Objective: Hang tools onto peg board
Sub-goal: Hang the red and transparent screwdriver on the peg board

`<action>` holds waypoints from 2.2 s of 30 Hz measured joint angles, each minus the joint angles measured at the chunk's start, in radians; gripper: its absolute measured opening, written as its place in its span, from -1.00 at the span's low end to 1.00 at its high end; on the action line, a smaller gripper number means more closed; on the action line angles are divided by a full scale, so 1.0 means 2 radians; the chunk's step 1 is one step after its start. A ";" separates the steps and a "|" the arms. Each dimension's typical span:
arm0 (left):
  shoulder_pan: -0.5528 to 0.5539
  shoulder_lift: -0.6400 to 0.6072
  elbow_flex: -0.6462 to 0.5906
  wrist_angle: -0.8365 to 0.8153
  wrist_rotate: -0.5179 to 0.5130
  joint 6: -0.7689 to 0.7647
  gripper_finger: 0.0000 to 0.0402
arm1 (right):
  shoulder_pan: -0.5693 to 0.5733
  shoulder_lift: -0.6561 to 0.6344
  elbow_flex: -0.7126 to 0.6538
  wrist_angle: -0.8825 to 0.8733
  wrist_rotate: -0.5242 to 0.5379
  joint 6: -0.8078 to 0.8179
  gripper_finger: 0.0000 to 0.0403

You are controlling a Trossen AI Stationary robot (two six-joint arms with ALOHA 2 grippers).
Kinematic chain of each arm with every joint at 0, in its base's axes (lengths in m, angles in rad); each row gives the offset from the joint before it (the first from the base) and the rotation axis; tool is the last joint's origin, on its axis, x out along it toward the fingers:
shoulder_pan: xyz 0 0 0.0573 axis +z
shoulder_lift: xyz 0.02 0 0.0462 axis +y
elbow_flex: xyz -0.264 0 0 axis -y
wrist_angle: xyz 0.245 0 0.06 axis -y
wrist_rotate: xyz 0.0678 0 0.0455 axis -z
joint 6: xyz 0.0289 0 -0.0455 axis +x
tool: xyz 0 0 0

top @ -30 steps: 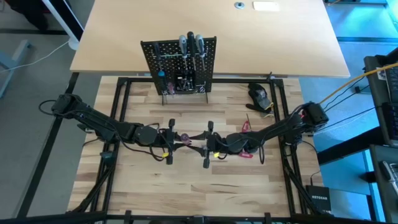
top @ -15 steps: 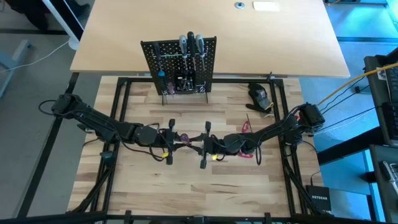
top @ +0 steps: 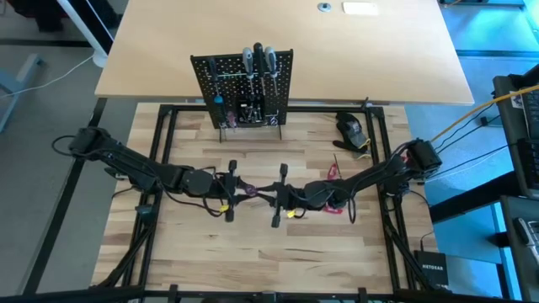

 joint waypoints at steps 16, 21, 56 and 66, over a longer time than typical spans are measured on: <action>-0.022 -0.201 -0.070 -0.226 -0.033 -0.069 -0.51 | -0.040 -0.112 -0.083 0.065 0.058 -0.041 -0.93; -0.026 -0.216 -0.149 -0.153 -0.042 -0.080 -0.59 | -0.102 -0.110 -0.129 0.104 0.041 -0.021 -0.93; -0.022 -0.206 -0.174 -0.133 -0.042 -0.102 -0.80 | -0.326 0.032 -0.160 0.282 -0.078 0.096 -0.92; -0.022 -0.191 -0.174 -0.130 -0.042 -0.105 -0.80 | -0.329 0.091 -0.114 0.278 -0.087 0.090 -0.91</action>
